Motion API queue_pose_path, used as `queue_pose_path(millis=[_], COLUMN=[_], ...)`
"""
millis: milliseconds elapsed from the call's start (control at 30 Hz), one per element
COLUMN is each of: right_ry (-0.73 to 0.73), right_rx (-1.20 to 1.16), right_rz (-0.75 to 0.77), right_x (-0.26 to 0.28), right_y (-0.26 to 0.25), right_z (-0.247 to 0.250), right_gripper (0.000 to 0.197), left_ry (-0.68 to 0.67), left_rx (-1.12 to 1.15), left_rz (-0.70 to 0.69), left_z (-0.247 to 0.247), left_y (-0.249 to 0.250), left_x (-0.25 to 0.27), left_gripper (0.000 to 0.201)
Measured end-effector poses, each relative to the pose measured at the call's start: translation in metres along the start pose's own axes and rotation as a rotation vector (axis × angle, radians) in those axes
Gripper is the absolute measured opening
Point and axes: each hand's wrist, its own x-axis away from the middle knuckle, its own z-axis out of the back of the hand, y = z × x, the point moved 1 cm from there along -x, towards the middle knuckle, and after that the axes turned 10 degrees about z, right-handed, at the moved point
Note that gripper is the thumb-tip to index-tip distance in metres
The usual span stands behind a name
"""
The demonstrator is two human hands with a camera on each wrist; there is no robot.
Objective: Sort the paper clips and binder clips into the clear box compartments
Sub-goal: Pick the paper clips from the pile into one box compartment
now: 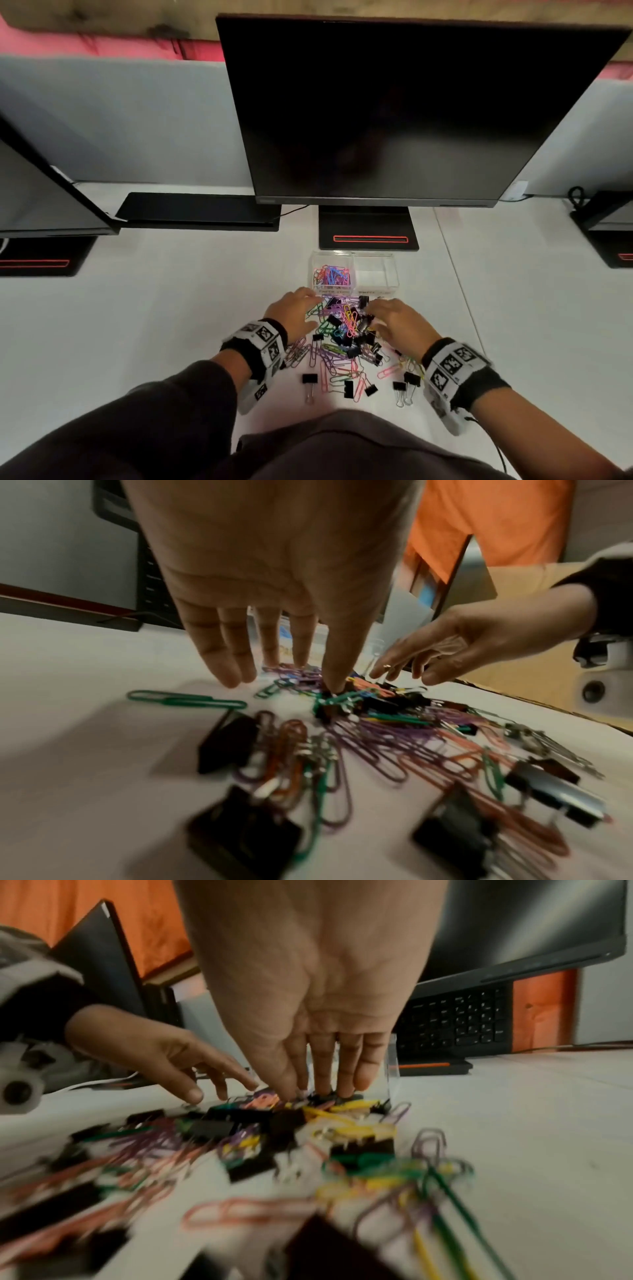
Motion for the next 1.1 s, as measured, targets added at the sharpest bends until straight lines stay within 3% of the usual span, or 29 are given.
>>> queue_pose_path(millis=[133, 233, 333, 433, 500, 600, 667, 800, 1100], right_ry=[-0.078, -0.035, 0.010, -0.111, -0.171, -0.110, -0.096, -0.267, -0.176], right_rx=[0.127, 0.138, 0.115, 0.224, 0.269, 0.225, 0.194, 0.237, 0.233], right_rz=[-0.021, -0.044, 0.063, 0.144, 0.123, 0.069, 0.053, 0.058, 0.030], right_x=[0.015, 0.017, 0.002, -0.015, -0.015, -0.009, -0.008, -0.014, -0.030], right_y=[-0.001, 0.000, -0.008, -0.020, -0.018, -0.011, -0.011, -0.019, -0.012], right_z=[-0.019, -0.011, -0.004, -0.008, -0.014, -0.012, -0.008, -0.016, -0.014], right_gripper=[0.039, 0.031, 0.040, 0.052, 0.050, 0.046, 0.054, 0.077, 0.036], left_ry=[-0.043, 0.024, 0.048, 0.022, 0.032, 0.030, 0.001, -0.043, -0.081], left_rx=[-0.107, -0.095, -0.076, -0.148, -0.183, -0.146, -0.102, -0.163, -0.096], left_rz=[-0.036, 0.003, 0.047, 0.029, 0.015, 0.025, 0.029, -0.005, -0.006], left_z=[-0.015, -0.015, -0.015, -0.019, -0.021, -0.021, -0.022, -0.029, -0.023], left_y=[0.010, 0.013, 0.021, 0.029, 0.025, 0.014, 0.013, 0.024, 0.023], left_x=[0.010, 0.015, 0.014, 0.012, 0.011, 0.009, 0.008, 0.005, -0.010], left_gripper=[0.052, 0.050, 0.057, 0.055, 0.048, 0.052, 0.066, 0.072, 0.037])
